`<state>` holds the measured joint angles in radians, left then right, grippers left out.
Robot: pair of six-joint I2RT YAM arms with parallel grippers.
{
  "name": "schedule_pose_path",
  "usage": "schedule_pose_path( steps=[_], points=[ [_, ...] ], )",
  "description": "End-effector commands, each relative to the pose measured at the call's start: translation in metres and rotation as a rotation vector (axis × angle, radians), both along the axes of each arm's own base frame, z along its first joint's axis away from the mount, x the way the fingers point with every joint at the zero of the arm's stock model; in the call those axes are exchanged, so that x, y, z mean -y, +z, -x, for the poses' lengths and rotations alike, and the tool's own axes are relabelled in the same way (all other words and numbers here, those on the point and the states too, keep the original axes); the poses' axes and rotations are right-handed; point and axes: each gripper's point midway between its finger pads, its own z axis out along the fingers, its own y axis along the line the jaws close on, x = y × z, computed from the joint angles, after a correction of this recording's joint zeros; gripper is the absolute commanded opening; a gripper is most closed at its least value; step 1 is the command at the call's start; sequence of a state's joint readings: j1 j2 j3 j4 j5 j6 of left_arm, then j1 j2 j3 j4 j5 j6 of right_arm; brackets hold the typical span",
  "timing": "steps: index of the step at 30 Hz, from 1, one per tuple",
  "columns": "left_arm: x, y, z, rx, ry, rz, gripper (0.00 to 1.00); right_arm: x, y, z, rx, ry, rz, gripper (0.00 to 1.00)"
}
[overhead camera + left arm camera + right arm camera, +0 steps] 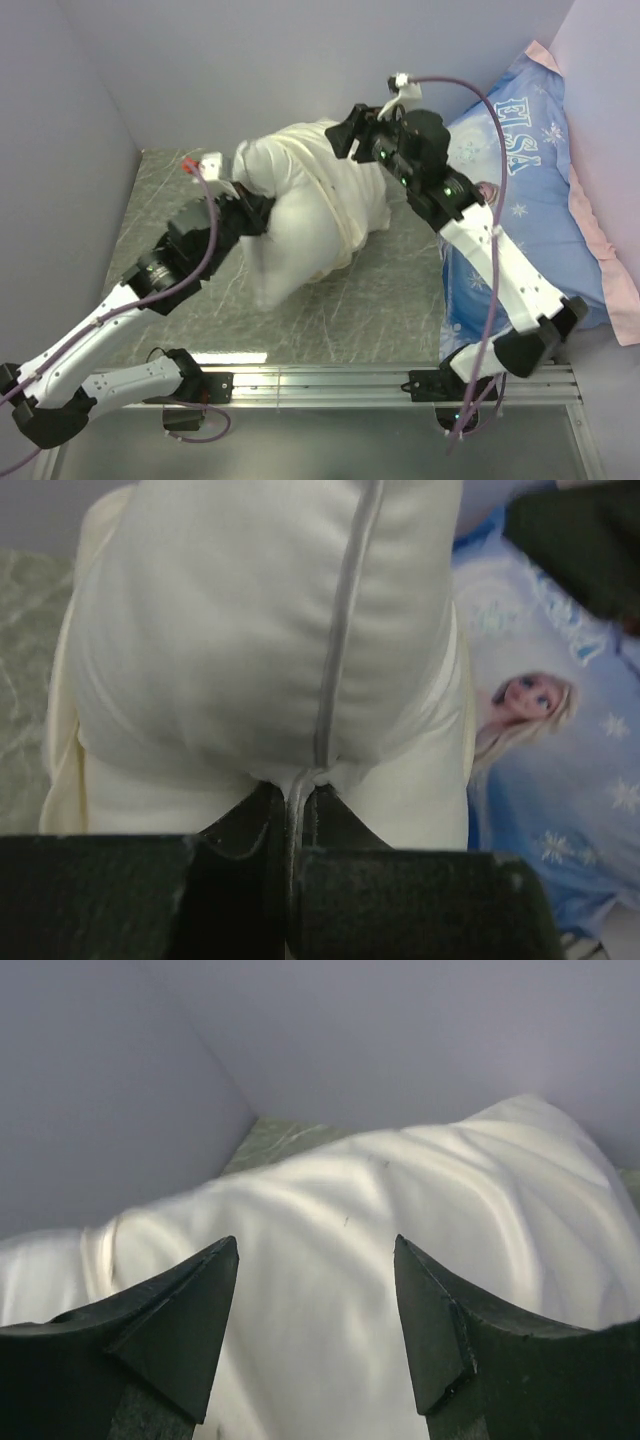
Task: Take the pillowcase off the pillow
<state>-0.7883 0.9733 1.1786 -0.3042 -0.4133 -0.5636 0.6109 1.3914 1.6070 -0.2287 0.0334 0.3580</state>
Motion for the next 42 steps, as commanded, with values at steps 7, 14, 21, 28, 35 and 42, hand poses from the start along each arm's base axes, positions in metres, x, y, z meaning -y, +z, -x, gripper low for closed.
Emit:
schedule_pose_path(
  steps=[7,14,21,28,35,42],
  points=[
    [0.006,-0.148,0.031,-0.383,-0.016,-0.335,0.0,-0.014,-0.025,-0.042,-0.124,0.147,0.02,0.71],
    [0.042,-0.203,0.066,-0.418,-0.051,-0.218,0.0,-0.015,-0.098,-0.016,-0.273,0.221,0.114,0.69],
    [0.052,-0.269,0.121,-0.43,-0.092,-0.15,0.0,-0.033,-0.158,0.005,-0.329,0.247,0.363,0.69],
    [0.051,-0.293,0.135,-0.428,-0.066,-0.11,0.0,-0.069,-0.174,0.021,-0.284,0.283,0.569,0.69],
    [0.053,-0.3,0.143,-0.416,-0.08,-0.138,0.0,-0.096,-0.203,0.023,-0.295,0.301,0.79,0.65],
    [0.048,-0.294,0.147,-0.413,-0.091,-0.112,0.0,-0.099,-0.219,0.012,-0.322,0.235,0.891,0.51]
  ],
)
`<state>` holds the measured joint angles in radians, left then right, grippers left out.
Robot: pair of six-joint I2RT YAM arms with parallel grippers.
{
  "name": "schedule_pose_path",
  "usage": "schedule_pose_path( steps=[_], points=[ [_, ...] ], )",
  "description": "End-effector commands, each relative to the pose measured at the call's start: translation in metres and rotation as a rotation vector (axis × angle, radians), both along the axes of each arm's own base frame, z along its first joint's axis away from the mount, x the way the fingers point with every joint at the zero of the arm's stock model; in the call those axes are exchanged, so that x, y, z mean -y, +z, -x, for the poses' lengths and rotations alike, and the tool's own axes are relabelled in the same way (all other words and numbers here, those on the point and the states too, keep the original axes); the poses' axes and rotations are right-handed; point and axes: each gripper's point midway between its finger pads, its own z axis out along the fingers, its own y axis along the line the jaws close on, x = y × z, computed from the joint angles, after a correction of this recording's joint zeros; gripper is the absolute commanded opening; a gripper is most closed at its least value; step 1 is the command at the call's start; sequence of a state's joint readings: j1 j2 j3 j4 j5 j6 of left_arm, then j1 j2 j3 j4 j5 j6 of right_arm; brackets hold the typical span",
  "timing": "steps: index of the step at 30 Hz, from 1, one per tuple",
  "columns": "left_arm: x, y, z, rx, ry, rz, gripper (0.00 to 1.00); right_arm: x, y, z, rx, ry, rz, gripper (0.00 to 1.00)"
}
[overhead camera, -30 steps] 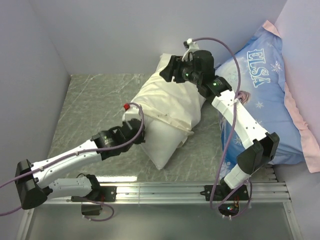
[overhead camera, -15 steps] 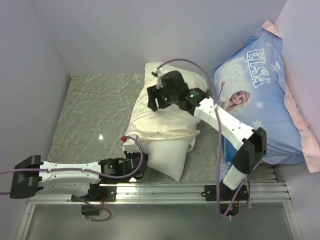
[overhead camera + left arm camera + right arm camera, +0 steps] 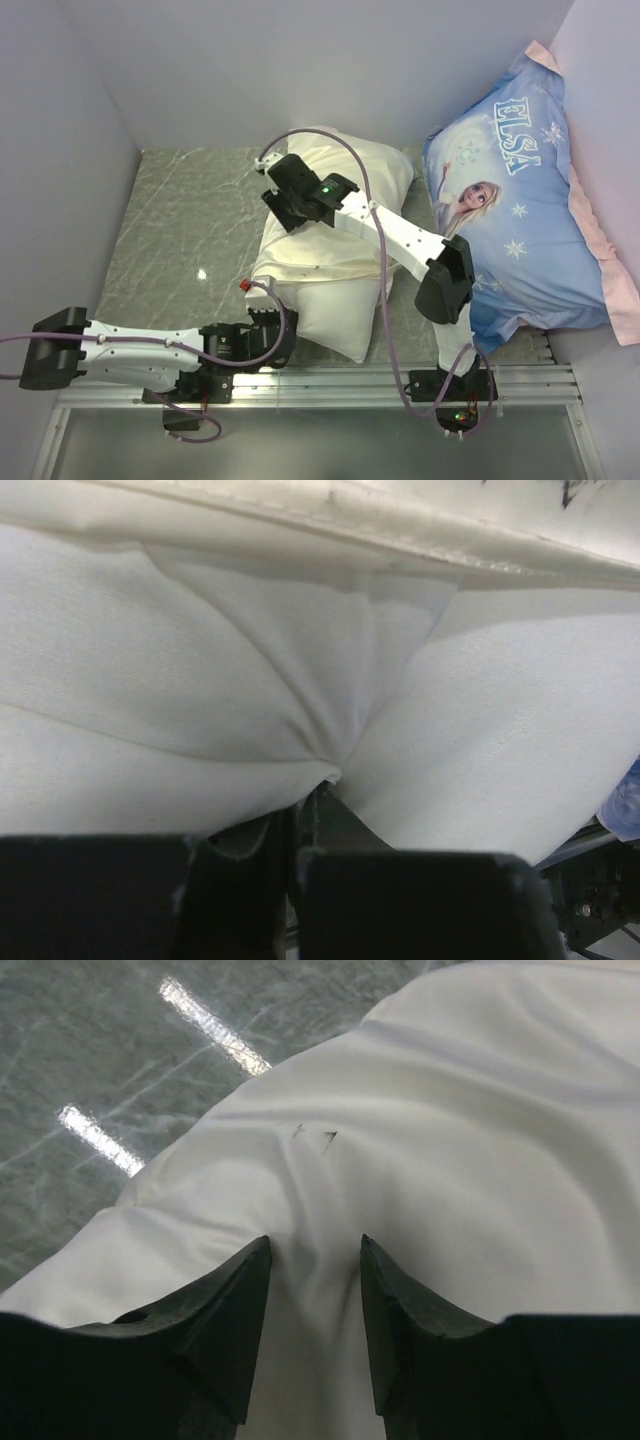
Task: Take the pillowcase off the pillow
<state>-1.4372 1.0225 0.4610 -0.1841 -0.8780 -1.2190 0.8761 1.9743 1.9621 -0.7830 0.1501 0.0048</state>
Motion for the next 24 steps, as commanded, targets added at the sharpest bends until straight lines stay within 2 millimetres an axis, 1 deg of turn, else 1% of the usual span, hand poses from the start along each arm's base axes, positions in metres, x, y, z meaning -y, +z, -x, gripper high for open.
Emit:
schedule_pose_path(
  steps=[1,2,3,4,5,7,10,11,12,13,14,16,17,18,20,21,22,23,24],
  points=[
    [-0.003,-0.015,0.018,-0.058,-0.074,-0.03,0.0,0.008,0.015,-0.004,0.052,-0.018,0.058,0.47],
    [-0.004,-0.016,0.019,-0.06,-0.072,-0.028,0.0,0.007,0.016,-0.006,0.055,-0.021,0.057,0.4],
    [-0.006,-0.016,0.019,-0.063,-0.07,-0.02,0.0,0.007,0.016,-0.008,0.06,-0.028,0.063,0.1],
    [-0.007,-0.017,0.02,-0.066,-0.071,-0.026,0.0,0.005,0.017,-0.012,0.067,-0.031,0.064,0.0],
    [-0.008,-0.017,0.021,-0.07,-0.072,-0.025,0.0,0.004,0.017,-0.013,0.069,-0.029,0.068,0.0],
    [-0.01,-0.016,0.022,-0.074,-0.072,-0.025,0.0,0.004,0.023,-0.023,0.096,-0.048,0.069,0.0],
    [-0.011,-0.015,0.026,-0.083,-0.079,-0.027,0.0,0.007,0.037,-0.05,0.141,-0.121,0.028,0.0],
    [-0.01,-0.012,0.028,-0.086,-0.083,-0.021,0.0,0.022,0.042,-0.07,0.15,-0.174,0.015,0.0],
    [-0.009,-0.012,0.03,-0.096,-0.082,-0.013,0.0,0.024,0.051,-0.082,0.169,-0.202,-0.01,0.0],
    [-0.01,-0.012,0.032,-0.099,-0.084,-0.016,0.0,0.034,0.055,-0.095,0.19,-0.247,-0.011,0.0],
    [-0.011,-0.013,0.036,-0.101,-0.094,-0.032,0.0,0.05,0.061,-0.113,0.216,-0.299,-0.019,0.0],
    [-0.011,-0.011,0.04,-0.109,-0.085,-0.022,0.0,0.07,0.067,-0.135,0.243,-0.397,-0.044,0.0],
    [-0.011,-0.009,0.044,-0.11,-0.096,-0.029,0.0,0.089,0.069,-0.15,0.256,-0.449,-0.057,0.0],
    [-0.01,-0.006,0.046,-0.112,-0.095,-0.02,0.0,0.098,0.066,-0.157,0.253,-0.487,-0.066,0.0],
    [-0.009,0.004,0.05,-0.102,-0.096,-0.018,0.0,0.116,0.066,-0.171,0.268,-0.543,-0.083,0.0],
    [-0.009,0.009,0.051,-0.095,-0.095,-0.016,0.0,0.13,0.061,-0.179,0.265,-0.582,-0.083,0.0],
    [-0.011,0.015,0.049,-0.08,-0.083,-0.02,0.0,0.137,0.059,-0.185,0.268,-0.604,-0.081,0.0],
    [-0.006,0.028,0.053,-0.078,-0.086,0.013,0.0,0.146,0.058,-0.19,0.274,-0.634,-0.075,0.0],
    [-0.014,0.028,0.053,-0.075,-0.078,-0.016,0.0,0.161,0.055,-0.199,0.275,-0.679,-0.079,0.0]
  ],
)
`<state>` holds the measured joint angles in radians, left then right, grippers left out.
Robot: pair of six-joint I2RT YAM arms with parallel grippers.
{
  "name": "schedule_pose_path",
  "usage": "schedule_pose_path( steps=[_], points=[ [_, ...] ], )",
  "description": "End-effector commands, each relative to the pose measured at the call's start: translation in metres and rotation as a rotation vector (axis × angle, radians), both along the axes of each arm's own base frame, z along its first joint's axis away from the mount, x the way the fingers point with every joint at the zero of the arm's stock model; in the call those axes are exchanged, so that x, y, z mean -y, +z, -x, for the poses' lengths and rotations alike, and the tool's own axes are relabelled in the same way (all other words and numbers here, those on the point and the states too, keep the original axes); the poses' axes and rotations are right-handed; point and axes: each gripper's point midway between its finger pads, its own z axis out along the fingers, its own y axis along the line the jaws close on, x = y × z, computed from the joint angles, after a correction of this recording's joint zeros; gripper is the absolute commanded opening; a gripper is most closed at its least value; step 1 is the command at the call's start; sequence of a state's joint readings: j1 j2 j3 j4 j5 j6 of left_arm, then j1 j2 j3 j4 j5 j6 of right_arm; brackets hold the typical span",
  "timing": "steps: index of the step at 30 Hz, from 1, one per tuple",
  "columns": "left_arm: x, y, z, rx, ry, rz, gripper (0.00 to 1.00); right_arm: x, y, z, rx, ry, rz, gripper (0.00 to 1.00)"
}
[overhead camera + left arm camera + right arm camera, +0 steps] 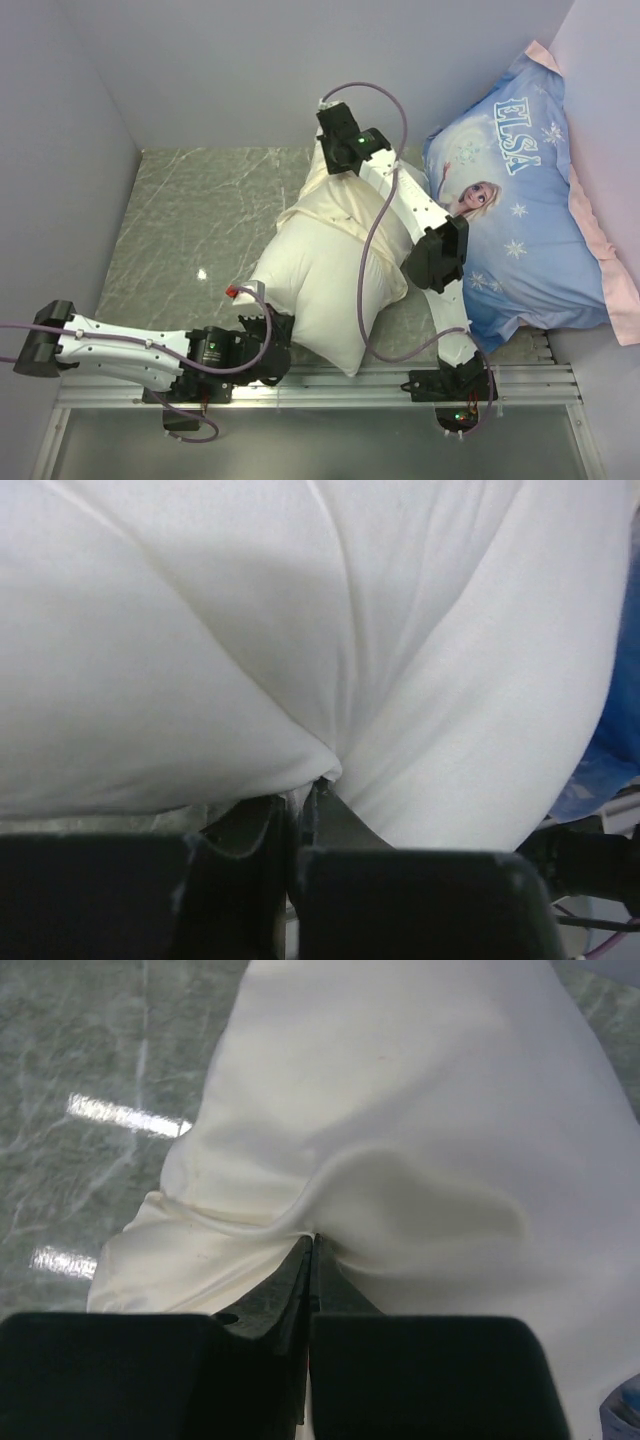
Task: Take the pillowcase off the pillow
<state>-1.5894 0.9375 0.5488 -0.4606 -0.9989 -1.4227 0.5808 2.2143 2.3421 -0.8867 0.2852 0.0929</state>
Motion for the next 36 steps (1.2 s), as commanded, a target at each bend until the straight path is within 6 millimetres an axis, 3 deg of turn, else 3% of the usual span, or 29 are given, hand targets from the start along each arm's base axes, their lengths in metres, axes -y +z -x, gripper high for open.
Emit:
schedule_pose_path(
  steps=[1,4,7,9,12,14,16,19,20,22,23,25,26,27,28,29,30,31,32,33,34,36],
  points=[
    [-0.006,0.01,0.028,-0.066,-0.084,-0.054,0.0,0.062,0.043,-0.057,0.206,-0.249,-0.032,0.0],
    [-0.025,0.03,0.027,-0.069,-0.04,-0.027,0.0,0.081,0.046,-0.065,0.206,-0.298,-0.082,0.0],
    [-0.06,0.066,0.011,-0.038,0.054,0.049,0.0,0.074,0.056,-0.059,0.209,-0.268,-0.142,0.0],
    [-0.086,0.099,-0.006,0.005,0.164,0.207,0.0,0.069,0.062,-0.052,0.207,-0.241,-0.172,0.0],
    [-0.136,0.153,-0.029,0.129,0.243,0.302,0.0,0.058,0.063,-0.042,0.191,-0.211,-0.199,0.0],
    [-0.161,0.181,-0.038,0.185,0.289,0.355,0.01,0.054,0.054,-0.039,0.171,-0.203,-0.203,0.0],
    [-0.169,0.203,-0.043,0.254,0.306,0.334,0.0,0.048,0.055,-0.034,0.166,-0.184,-0.234,0.0],
    [-0.146,0.229,-0.044,0.346,0.275,0.186,0.01,0.04,0.047,-0.025,0.149,-0.17,-0.253,0.0],
    [-0.127,0.228,-0.044,0.394,0.237,0.017,0.01,0.039,0.045,-0.021,0.143,-0.165,-0.256,0.0],
    [-0.113,0.242,-0.052,0.383,0.259,-0.044,0.01,0.036,0.044,-0.018,0.14,-0.159,-0.261,0.0],
    [-0.091,0.231,-0.06,0.377,0.248,-0.182,0.01,0.035,0.044,-0.017,0.136,-0.157,-0.265,0.0],
    [-0.078,0.227,-0.082,0.321,0.236,-0.29,0.01,0.033,0.043,-0.014,0.128,-0.146,-0.272,0.0],
    [-0.073,0.215,-0.1,0.293,0.276,-0.362,0.01,0.032,0.043,-0.013,0.124,-0.143,-0.276,0.0],
    [-0.065,0.208,-0.1,0.284,0.228,-0.404,0.01,0.032,0.042,-0.011,0.12,-0.14,-0.275,0.0],
    [-0.067,0.207,-0.12,0.28,0.277,-0.365,0.0,0.031,0.042,-0.011,0.122,-0.136,-0.277,0.0],
    [-0.059,0.202,-0.125,0.271,0.176,-0.354,0.01,0.031,0.04,-0.01,0.118,-0.134,-0.273,0.0],
    [-0.062,0.201,-0.136,0.271,0.173,-0.32,0.0,0.031,0.037,-0.009,0.113,-0.132,-0.272,0.0],
    [-0.085,0.197,-0.162,0.274,0.26,-0.281,0.0,0.031,0.036,-0.009,0.11,-0.132,-0.27,0.0],
    [-0.081,0.193,-0.167,0.259,0.192,-0.23,0.0,0.031,0.031,-0.009,0.1,-0.132,-0.266,0.0],
    [-0.091,0.19,-0.178,0.246,0.207,-0.215,0.01,0.031,0.029,-0.009,0.097,-0.131,-0.262,0.0],
    [-0.119,0.186,-0.197,0.227,0.283,-0.21,0.01,0.03,0.028,-0.009,0.097,-0.127,-0.264,0.0],
    [-0.129,0.174,-0.215,0.181,0.281,-0.199,0.0,0.03,0.022,-0.008,0.085,-0.123,-0.262,0.0]
  ],
)
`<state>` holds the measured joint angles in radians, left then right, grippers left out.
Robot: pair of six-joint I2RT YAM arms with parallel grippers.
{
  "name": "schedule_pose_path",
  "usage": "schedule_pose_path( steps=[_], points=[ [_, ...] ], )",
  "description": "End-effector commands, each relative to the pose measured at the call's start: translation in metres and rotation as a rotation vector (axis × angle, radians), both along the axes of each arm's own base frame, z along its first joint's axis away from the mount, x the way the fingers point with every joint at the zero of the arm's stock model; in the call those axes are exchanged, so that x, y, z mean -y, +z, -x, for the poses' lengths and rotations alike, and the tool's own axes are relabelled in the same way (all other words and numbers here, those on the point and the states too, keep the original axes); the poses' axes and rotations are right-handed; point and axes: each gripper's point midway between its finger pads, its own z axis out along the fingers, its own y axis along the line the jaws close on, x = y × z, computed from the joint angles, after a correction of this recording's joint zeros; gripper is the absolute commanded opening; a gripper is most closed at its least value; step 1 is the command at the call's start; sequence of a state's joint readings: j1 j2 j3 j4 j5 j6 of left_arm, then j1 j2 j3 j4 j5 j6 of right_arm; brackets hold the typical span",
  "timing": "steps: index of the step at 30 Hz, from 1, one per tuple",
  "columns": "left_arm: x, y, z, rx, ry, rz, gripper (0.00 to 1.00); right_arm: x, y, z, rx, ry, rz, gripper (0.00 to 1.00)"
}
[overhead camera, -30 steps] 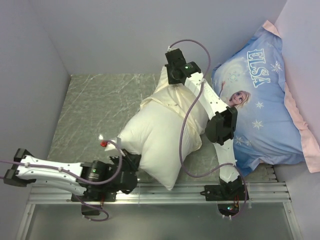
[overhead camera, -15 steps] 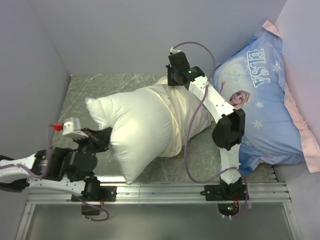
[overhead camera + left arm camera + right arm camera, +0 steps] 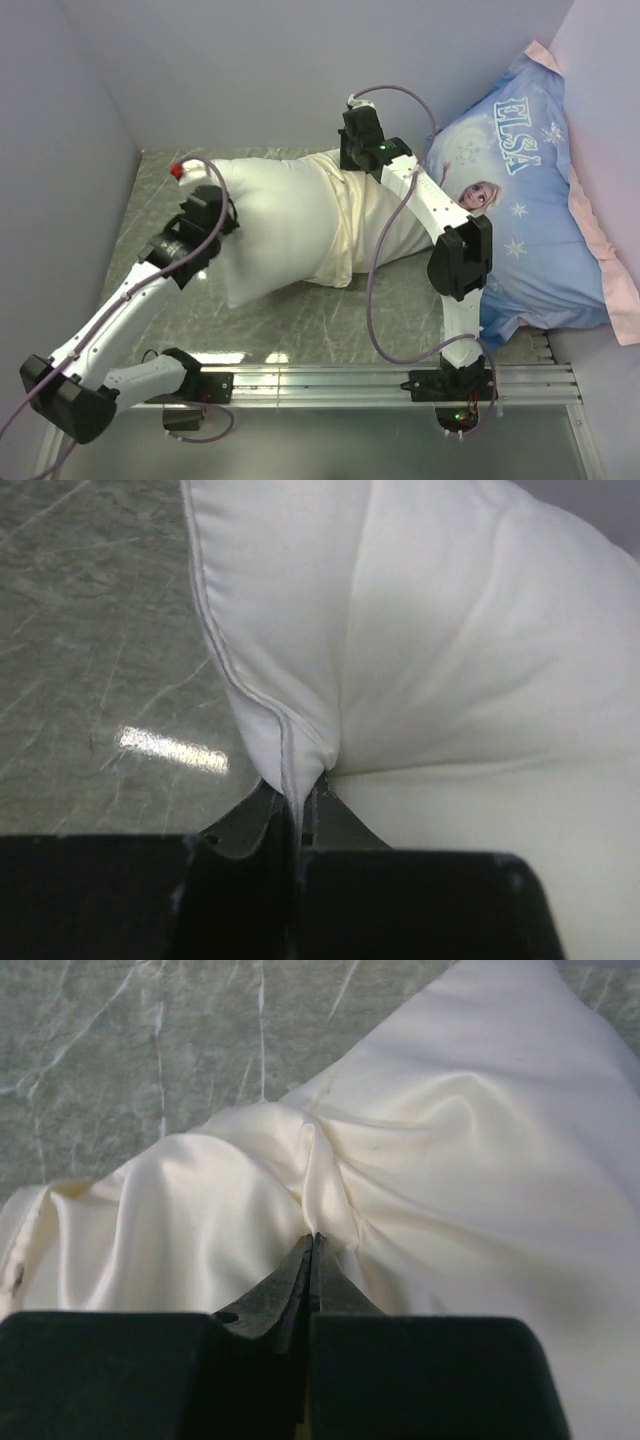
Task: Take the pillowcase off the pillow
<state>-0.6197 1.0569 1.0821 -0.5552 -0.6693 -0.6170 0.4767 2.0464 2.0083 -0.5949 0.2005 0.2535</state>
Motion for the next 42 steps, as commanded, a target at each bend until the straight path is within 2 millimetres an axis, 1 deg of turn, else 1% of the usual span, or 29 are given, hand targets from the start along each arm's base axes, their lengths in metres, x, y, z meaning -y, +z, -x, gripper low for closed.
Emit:
schedule_pose_path(
  steps=[1,3,4,5,6,7,8,9,10,13,16,18,19,21,25,28,29,30,32,33,34,35,36,37,38,39,40,41,42],
  points=[
    [-0.016,0.036,-0.042,0.121,-0.067,0.136,0.01,-0.003,0.02,0.011,0.027,0.017,-0.026,0.0],
    [-0.023,0.027,-0.06,0.103,-0.071,0.172,0.01,-0.002,0.016,0.012,0.021,0.019,-0.022,0.0],
    [-0.04,0.023,-0.068,0.099,-0.031,0.182,0.0,-0.003,0.015,0.013,0.019,0.018,-0.025,0.0],
    [-0.043,0.013,-0.078,0.078,-0.026,0.19,0.0,-0.001,0.013,0.013,0.013,0.018,-0.027,0.0],
    [-0.047,0.009,-0.083,0.072,-0.019,0.189,0.0,-0.002,0.012,0.014,0.01,0.021,-0.029,0.0],
    [-0.059,0.005,-0.088,0.064,0.012,0.183,0.01,-0.004,0.011,0.014,0.01,0.027,-0.037,0.0],
    [-0.065,-0.005,-0.094,0.043,0.024,0.178,0.01,-0.004,0.01,0.017,0.004,0.029,-0.04,0.0],
    [-0.072,-0.007,-0.098,0.044,0.037,0.177,0.0,-0.004,0.01,0.017,0.004,0.032,-0.044,0.0],
    [-0.085,-0.014,-0.102,0.027,0.064,0.177,0.0,-0.004,0.009,0.018,0.003,0.034,-0.043,0.0],
    [-0.103,-0.018,-0.107,0.026,0.089,0.186,0.0,-0.005,0.008,0.019,0.002,0.039,-0.052,0.0],
    [-0.108,-0.018,-0.109,0.026,0.09,0.181,0.0,-0.006,0.003,0.02,-0.007,0.043,-0.053,0.0],
    [-0.106,-0.016,-0.111,0.025,0.081,0.183,0.01,-0.008,0.0,0.021,-0.017,0.05,-0.062,0.0],
    [-0.119,-0.017,-0.113,0.023,0.106,0.181,0.01,-0.008,-0.002,0.023,-0.023,0.052,-0.063,0.0],
    [-0.125,-0.014,-0.115,0.024,0.112,0.187,0.02,-0.012,-0.002,0.026,-0.031,0.063,-0.078,0.0],
    [-0.147,-0.01,-0.122,0.025,0.143,0.204,0.12,-0.015,0.004,0.032,-0.024,0.084,-0.109,0.0],
    [-0.159,0.0,-0.128,0.033,0.151,0.206,0.27,-0.02,0.012,0.038,-0.019,0.117,-0.133,0.0],
    [-0.16,0.003,-0.129,0.037,0.148,0.205,0.37,-0.025,0.015,0.041,-0.016,0.136,-0.138,0.0],
    [-0.161,0.014,-0.131,0.058,0.139,0.205,0.43,-0.029,0.017,0.043,-0.012,0.149,-0.142,0.0],
    [-0.161,0.028,-0.133,0.077,0.127,0.187,0.51,-0.036,0.022,0.046,-0.01,0.179,-0.147,0.05],
    [-0.157,0.04,-0.131,0.092,0.105,0.19,0.67,-0.039,0.024,0.048,-0.007,0.189,-0.146,0.08],
    [-0.152,0.054,-0.126,0.117,0.089,0.182,0.73,-0.04,0.025,0.048,-0.005,0.192,-0.145,0.17],
    [-0.146,0.063,-0.122,0.137,0.076,0.171,0.75,-0.04,0.024,0.048,-0.007,0.19,-0.144,0.23],
    [-0.144,0.066,-0.117,0.139,0.094,0.157,0.77,-0.04,0.025,0.047,-0.005,0.193,-0.143,0.27],
    [-0.129,0.073,-0.11,0.15,0.065,0.167,0.78,-0.04,0.026,0.047,-0.004,0.193,-0.141,0.36],
    [-0.12,0.071,-0.106,0.141,0.05,0.175,0.83,-0.04,0.026,0.047,-0.005,0.195,-0.14,0.4],
    [-0.111,0.053,-0.1,0.098,0.051,0.182,0.92,-0.039,0.026,0.047,-0.006,0.189,-0.135,0.47],
    [-0.08,0.052,-0.09,0.099,0.001,0.197,0.94,-0.038,0.029,0.047,-0.004,0.183,-0.129,0.5],
    [-0.076,0.044,-0.085,0.095,0.035,0.185,0.96,-0.036,0.031,0.047,0.0,0.179,-0.126,0.53],
    [-0.058,0.014,-0.076,0.042,0.018,0.188,0.99,-0.033,0.034,0.046,0.009,0.164,-0.119,0.56]
  ],
)
